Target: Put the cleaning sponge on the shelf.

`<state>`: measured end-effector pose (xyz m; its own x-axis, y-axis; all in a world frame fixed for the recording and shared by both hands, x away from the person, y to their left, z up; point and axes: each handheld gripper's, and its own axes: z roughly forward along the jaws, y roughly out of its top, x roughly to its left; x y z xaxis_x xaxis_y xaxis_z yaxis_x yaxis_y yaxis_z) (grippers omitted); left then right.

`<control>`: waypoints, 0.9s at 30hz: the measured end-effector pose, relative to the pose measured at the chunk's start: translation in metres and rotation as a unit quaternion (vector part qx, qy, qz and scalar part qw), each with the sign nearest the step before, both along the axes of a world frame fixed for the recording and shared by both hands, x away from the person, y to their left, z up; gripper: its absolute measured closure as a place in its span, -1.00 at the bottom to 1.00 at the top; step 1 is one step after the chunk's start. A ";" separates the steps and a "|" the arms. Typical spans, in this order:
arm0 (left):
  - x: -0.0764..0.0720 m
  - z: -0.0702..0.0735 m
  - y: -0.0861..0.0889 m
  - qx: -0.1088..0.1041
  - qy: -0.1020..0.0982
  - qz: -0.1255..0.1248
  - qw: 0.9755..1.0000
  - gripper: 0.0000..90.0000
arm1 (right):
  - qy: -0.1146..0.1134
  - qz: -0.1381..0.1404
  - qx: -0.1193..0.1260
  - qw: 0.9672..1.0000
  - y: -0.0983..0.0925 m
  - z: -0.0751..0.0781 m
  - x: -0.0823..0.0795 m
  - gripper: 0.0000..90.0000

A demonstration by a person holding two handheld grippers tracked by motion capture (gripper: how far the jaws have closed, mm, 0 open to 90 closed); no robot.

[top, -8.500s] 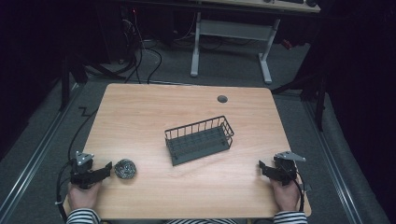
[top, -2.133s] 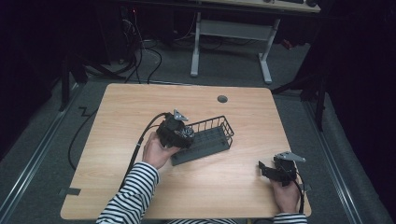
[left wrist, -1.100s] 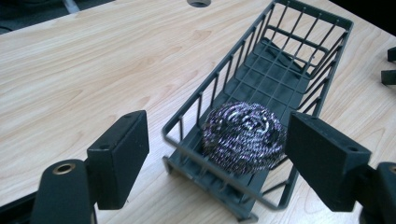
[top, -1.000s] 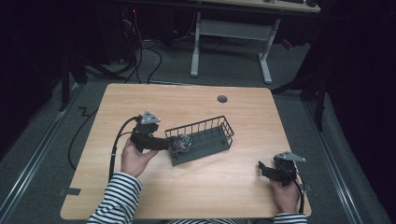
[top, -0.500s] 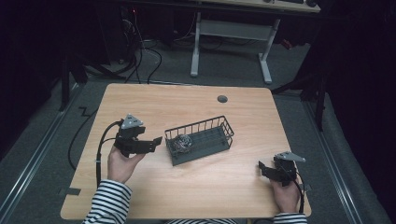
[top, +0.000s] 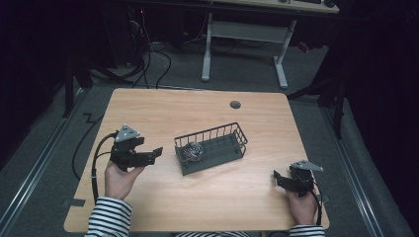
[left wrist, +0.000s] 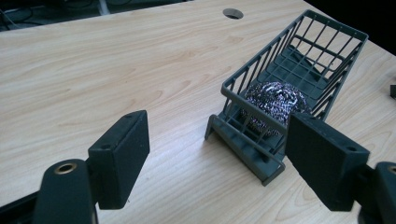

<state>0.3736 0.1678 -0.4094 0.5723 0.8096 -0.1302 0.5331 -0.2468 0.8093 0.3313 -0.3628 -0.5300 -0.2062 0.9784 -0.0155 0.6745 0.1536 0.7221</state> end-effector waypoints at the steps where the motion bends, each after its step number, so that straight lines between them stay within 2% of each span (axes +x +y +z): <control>1: -0.002 0.000 0.003 -0.001 0.000 0.003 1.000 -0.49 | 0.000 0.000 0.000 1.000 0.000 0.000 0.000 -0.33; 5: -0.007 -0.003 0.016 -0.008 0.000 0.015 1.000 -0.49 | 0.000 0.000 0.000 1.000 0.000 0.000 0.000 -0.33; 11: -0.010 -0.014 0.029 -0.022 0.011 0.027 0.999 -0.50 | 0.000 -0.001 0.000 1.000 0.000 0.000 0.000 -0.33; 20: -0.015 -0.031 0.038 -0.034 0.021 0.044 0.998 -0.50 | 0.000 -0.002 0.001 1.000 0.000 0.000 0.000 -0.33; 27: -0.019 -0.042 0.041 -0.035 0.028 0.055 0.997 -0.50 | 0.000 -0.001 0.000 1.000 0.000 0.000 0.000 -0.33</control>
